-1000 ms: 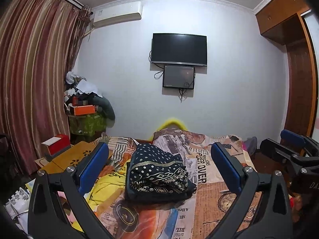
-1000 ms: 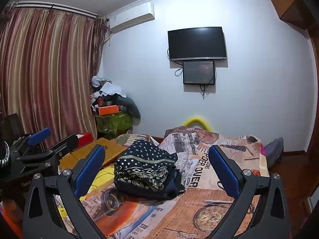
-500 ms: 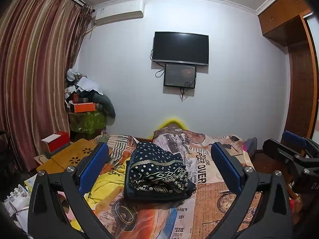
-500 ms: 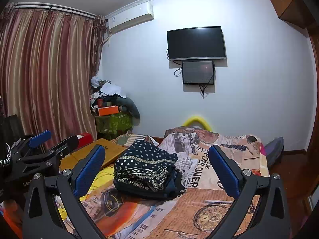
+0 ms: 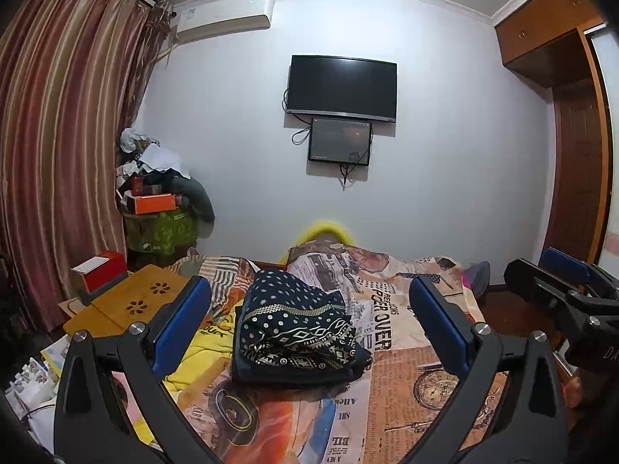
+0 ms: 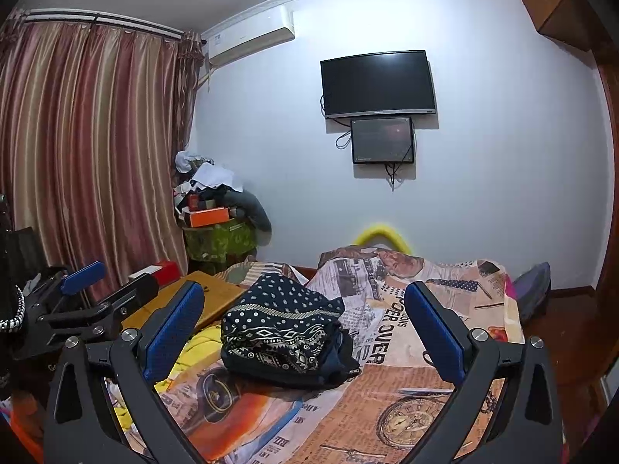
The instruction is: Fold large clothes
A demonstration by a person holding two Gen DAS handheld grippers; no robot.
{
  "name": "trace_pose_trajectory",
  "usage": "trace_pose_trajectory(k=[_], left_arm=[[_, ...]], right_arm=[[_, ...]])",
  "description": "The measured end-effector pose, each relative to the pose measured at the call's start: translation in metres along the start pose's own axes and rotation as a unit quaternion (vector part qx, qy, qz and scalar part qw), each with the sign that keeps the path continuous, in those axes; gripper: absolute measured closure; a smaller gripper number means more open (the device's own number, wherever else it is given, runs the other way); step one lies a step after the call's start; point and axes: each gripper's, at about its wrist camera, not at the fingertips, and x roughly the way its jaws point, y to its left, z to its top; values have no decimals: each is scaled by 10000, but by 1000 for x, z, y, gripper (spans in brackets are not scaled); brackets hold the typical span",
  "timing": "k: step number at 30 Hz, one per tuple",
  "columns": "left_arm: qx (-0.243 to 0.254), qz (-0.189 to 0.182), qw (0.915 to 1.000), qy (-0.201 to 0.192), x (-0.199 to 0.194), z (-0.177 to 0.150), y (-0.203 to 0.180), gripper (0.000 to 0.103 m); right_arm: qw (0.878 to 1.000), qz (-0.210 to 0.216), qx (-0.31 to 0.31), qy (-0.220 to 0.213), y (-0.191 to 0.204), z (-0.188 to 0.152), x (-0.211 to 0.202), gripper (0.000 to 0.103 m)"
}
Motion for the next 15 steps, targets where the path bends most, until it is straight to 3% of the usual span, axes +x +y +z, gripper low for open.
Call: trace_pose_trajectory(k=[15], left_arm=[[42, -81, 10000, -14, -4, 0, -4, 0]], right_arm=[[10000, -85, -37, -8, 2, -1, 0, 0]])
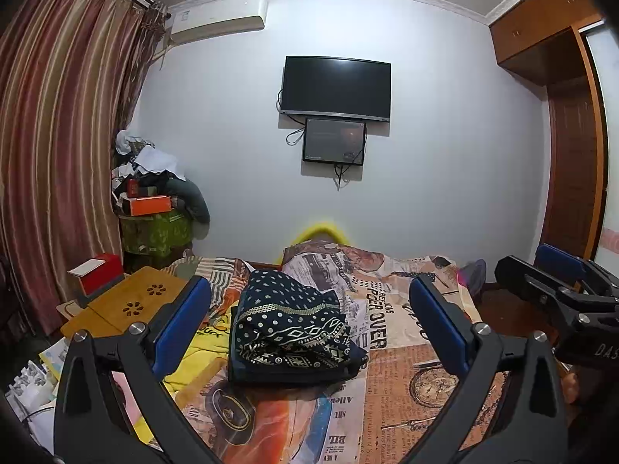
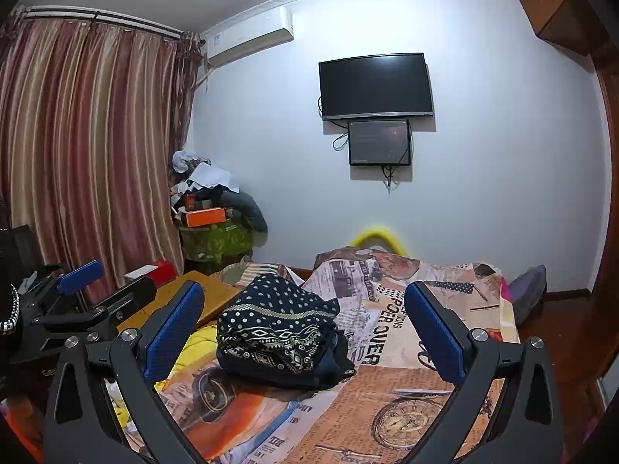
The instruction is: Fold large clothes
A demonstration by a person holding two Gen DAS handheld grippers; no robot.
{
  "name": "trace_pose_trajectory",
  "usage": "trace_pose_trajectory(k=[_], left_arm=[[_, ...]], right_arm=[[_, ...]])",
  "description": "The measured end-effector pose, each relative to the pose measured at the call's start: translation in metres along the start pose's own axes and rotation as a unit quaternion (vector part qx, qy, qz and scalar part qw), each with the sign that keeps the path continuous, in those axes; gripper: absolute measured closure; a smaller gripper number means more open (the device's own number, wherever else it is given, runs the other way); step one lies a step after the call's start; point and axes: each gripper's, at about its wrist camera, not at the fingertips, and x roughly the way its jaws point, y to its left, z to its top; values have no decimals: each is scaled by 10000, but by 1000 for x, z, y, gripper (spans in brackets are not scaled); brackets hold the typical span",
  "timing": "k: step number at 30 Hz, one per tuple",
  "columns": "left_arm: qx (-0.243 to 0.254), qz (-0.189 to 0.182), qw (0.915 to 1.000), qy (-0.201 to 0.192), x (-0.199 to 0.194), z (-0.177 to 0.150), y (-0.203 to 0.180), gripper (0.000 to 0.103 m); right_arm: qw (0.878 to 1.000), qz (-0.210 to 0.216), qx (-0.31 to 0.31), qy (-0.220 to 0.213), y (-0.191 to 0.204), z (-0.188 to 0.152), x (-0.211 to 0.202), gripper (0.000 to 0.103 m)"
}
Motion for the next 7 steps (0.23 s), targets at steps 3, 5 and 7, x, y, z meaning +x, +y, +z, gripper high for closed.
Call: trace_pose_trajectory(k=[3, 5, 7], left_arm=[[-3, -14, 10000, -6, 0, 0, -1, 0], [22, -32, 10000, -16, -1, 0, -1, 0], [38, 9, 10000, -25, -1, -1, -1, 0]], right_arm=[[10000, -1, 25, 4, -1, 1, 1, 0], [10000, -3, 31, 6, -2, 1, 0, 0], [10000, -8, 28, 7, -2, 0, 0, 0]])
